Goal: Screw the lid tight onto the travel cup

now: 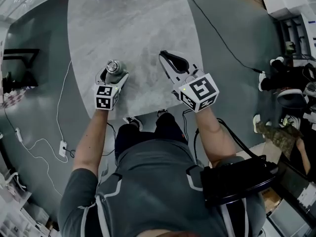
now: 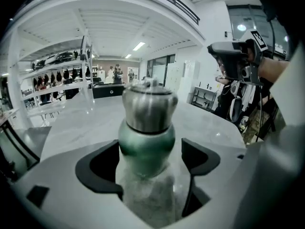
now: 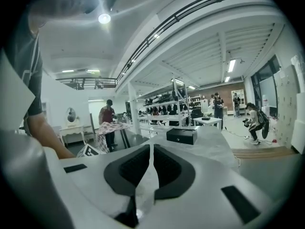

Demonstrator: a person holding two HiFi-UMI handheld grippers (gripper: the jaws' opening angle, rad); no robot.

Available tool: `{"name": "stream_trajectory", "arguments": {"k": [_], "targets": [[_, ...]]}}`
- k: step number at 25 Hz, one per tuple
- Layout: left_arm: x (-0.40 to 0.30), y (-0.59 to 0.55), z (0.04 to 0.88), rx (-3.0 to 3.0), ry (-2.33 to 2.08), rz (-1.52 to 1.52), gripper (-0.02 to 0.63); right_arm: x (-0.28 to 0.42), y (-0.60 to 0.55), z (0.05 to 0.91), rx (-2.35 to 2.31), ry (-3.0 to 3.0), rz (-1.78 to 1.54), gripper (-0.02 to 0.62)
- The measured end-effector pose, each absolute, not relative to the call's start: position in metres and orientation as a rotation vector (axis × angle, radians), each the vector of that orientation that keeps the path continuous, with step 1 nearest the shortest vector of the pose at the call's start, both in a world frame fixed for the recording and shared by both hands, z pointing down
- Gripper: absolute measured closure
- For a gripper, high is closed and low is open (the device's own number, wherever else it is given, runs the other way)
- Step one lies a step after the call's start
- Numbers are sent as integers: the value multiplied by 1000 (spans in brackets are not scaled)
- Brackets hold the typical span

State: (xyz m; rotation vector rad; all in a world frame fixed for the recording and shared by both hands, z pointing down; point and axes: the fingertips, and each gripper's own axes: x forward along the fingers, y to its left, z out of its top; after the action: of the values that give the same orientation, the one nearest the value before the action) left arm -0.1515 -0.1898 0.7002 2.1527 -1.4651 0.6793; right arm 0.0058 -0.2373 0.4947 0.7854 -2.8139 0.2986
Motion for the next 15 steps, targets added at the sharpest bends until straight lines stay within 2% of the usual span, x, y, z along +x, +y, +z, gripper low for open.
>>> {"name": "stream_trajectory", "arguments": {"k": [5, 12, 15], "targets": [[-156, -178, 701, 2152, -1456, 714, 207, 4, -234, 486, 755, -2809, 272, 548], [-169, -160, 645, 2134, -1531, 631, 207, 2, -230, 454, 790, -2839, 258, 548], [-169, -158, 604, 2144, -1590, 502, 207, 1, -234, 449, 803, -2851, 271, 549]]}}
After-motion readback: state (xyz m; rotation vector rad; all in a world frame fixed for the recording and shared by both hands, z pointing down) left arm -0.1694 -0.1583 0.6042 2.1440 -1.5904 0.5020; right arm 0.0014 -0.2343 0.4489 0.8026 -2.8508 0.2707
